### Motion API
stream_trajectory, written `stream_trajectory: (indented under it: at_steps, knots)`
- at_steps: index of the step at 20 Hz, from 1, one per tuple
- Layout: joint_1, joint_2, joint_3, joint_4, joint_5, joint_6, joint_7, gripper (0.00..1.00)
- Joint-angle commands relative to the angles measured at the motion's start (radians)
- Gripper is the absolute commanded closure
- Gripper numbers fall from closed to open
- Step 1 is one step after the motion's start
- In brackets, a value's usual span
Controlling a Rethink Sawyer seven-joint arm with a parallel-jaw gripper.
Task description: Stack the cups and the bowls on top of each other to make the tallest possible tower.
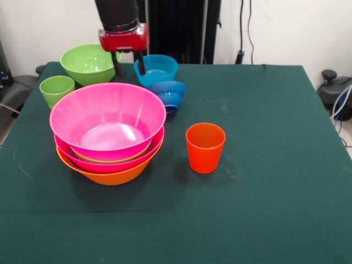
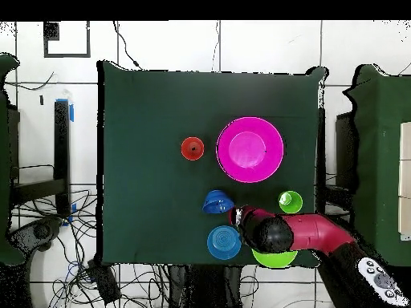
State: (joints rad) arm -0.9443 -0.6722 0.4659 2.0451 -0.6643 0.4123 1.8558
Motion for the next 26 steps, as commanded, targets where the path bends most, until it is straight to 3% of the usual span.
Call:
stream_trajectory:
  at_steps: [1, 8, 15, 17, 22, 26]
  knots:
    - [0.067, 0.115, -0.1, -0.062, -0.024, -0.103, 0.14, 0.0]
    - [0.085, 0.088, -0.148, -0.064, -0.001, -0.076, 0.128, 0.0]
    - [0.039, -0.186, -0.113, 0.071, 0.123, 0.078, 0.065, 0.0]
    - [0.031, -0.231, -0.116, 0.099, 0.151, 0.096, 0.065, 0.0]
    - [0.026, -0.274, -0.144, 0.143, 0.184, 0.084, 0.081, 0.0]
    - [0.031, -0.266, -0.183, 0.162, 0.186, 0.05, 0.101, 0.0]
